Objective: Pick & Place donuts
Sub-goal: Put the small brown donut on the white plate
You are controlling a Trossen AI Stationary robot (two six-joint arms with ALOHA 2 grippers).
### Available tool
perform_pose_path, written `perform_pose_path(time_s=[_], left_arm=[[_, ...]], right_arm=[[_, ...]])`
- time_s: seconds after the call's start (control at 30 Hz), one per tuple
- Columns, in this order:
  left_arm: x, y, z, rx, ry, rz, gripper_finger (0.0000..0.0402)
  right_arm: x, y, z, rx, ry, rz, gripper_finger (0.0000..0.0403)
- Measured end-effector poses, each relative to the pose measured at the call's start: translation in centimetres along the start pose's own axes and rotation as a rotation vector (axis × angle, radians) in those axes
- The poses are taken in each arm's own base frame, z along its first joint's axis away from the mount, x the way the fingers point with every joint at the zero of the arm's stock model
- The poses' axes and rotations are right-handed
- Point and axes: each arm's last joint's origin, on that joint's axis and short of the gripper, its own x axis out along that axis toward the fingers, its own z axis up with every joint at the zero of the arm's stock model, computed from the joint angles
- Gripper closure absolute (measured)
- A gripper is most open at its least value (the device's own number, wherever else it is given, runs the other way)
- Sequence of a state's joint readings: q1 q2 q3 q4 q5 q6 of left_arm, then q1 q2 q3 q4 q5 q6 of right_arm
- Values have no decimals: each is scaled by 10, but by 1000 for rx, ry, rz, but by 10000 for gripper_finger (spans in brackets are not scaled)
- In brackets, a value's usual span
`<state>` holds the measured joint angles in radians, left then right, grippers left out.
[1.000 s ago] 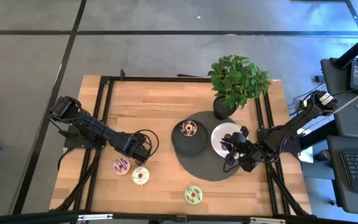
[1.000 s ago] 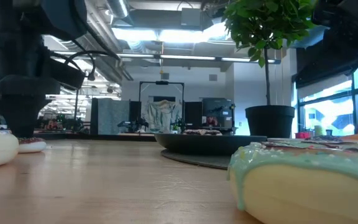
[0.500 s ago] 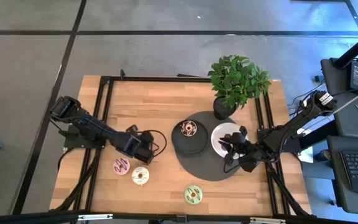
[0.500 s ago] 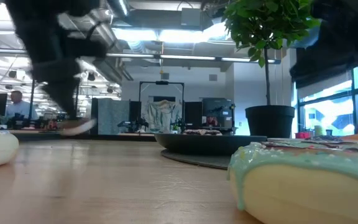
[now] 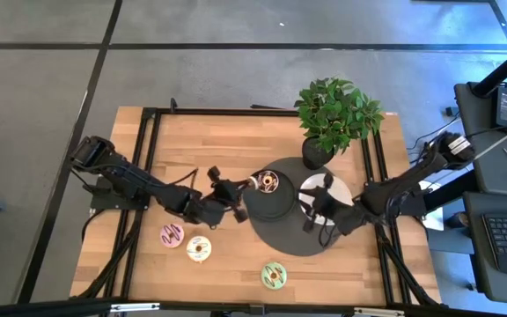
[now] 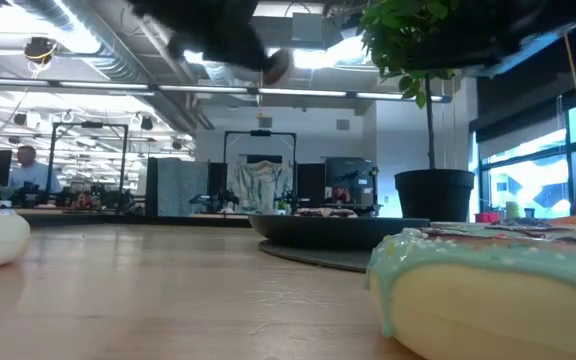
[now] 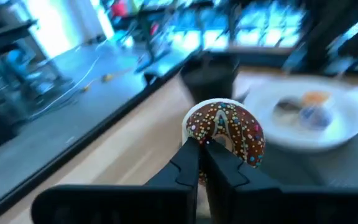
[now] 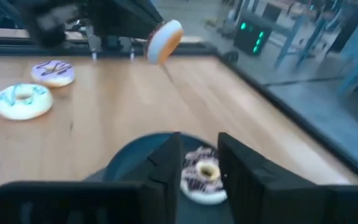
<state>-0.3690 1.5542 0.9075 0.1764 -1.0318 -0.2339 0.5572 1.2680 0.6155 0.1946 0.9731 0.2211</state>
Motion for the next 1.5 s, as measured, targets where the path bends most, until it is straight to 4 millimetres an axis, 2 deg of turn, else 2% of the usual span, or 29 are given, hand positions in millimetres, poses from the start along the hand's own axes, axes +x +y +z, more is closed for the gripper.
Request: perform_pose_path(time_s=[0.17, 0.37, 0.6, 0.8, 1.03, 1.23, 1.5], left_arm=[[6, -2, 15, -16, -85, -74, 396], [18, 3, 11, -2, -64, -56, 397], [36, -4, -5, 38, -46, -14, 397], [46, -6, -10, 40, -56, 3, 397], [45, -7, -11, 41, -56, 2, 397], [45, -7, -10, 56, -59, 2, 397], [43, -8, -10, 54, -63, 19, 396]], right_arm=[[18, -3, 6, -3, -51, -48, 243], [29, -1, 16, -104, -143, 25, 213], [46, 2, 13, -207, -189, 32, 227], [67, 17, 12, -340, -169, 27, 247], [87, 31, 17, -386, -106, -193, 263], [95, 38, 14, -398, -92, -208, 265], [95, 36, 13, -390, -69, -289, 265]])
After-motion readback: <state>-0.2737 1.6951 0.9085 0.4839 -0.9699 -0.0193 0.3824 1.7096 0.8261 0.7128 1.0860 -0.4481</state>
